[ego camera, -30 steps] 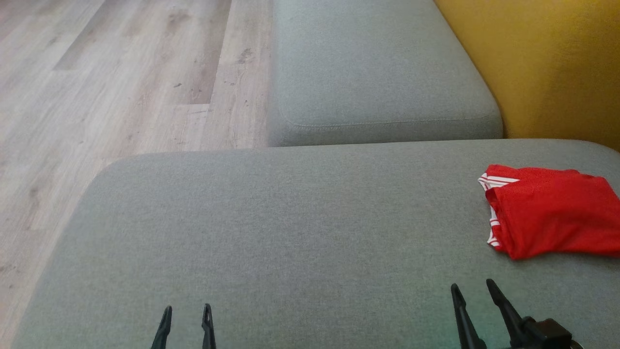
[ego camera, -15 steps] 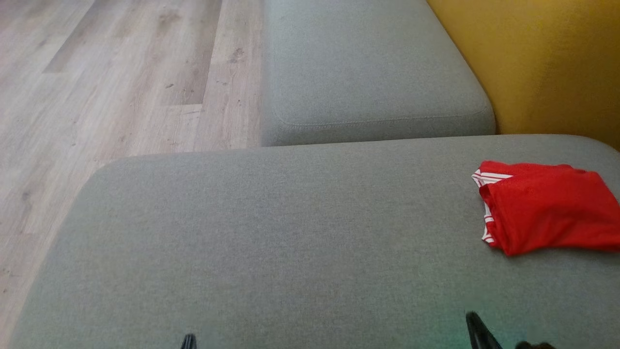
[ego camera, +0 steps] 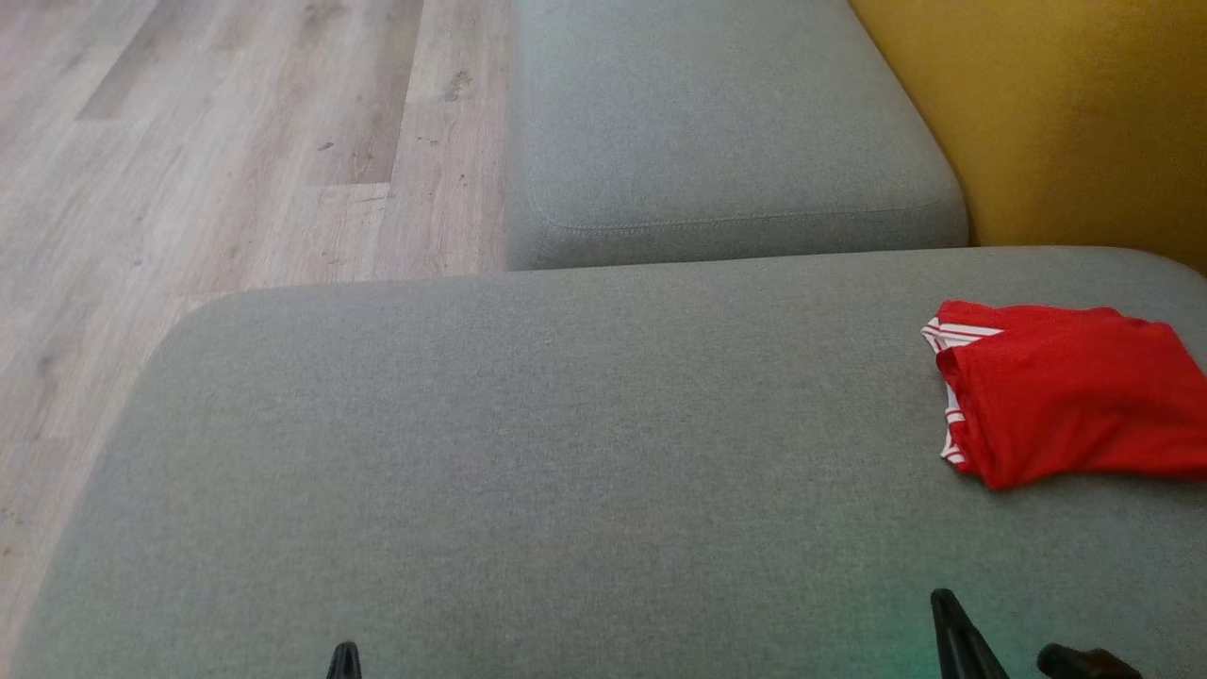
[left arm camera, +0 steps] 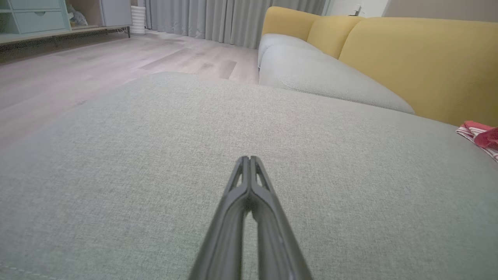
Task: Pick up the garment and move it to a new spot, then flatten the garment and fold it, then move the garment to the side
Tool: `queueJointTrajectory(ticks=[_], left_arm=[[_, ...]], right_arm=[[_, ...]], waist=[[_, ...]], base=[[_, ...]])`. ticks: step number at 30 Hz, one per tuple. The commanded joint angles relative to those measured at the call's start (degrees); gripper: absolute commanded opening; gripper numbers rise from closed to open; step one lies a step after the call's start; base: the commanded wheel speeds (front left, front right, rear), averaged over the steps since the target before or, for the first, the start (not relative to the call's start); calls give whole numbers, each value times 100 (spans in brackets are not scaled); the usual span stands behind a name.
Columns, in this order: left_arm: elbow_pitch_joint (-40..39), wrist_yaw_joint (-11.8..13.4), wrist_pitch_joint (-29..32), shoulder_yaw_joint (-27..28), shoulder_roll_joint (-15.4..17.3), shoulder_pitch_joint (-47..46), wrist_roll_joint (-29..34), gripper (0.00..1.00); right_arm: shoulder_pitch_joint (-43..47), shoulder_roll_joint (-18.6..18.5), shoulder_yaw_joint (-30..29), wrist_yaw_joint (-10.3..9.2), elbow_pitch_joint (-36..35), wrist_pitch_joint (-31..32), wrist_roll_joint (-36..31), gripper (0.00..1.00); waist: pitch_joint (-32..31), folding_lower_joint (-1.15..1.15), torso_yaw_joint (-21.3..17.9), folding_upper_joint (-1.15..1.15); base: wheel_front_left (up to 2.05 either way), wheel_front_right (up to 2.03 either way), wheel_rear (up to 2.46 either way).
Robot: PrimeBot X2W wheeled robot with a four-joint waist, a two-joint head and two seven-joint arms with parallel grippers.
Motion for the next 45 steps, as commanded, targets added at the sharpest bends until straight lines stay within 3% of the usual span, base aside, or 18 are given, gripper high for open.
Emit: queueJointTrajectory(ticks=[1,45], left_arm=[[-200,-43,32,89,-4,-301,-166,0],[-255,-502,755,688,-13,-1027,-3072,0]], right_arm=[[-306,7,-46,5,-198,27,180,0],[-994,32,-487,19,-303,734,3086,0]], waist=[[15,0,-1,0],[444,0,-22,0]], base=[[0,0,0],[0,0,0]])
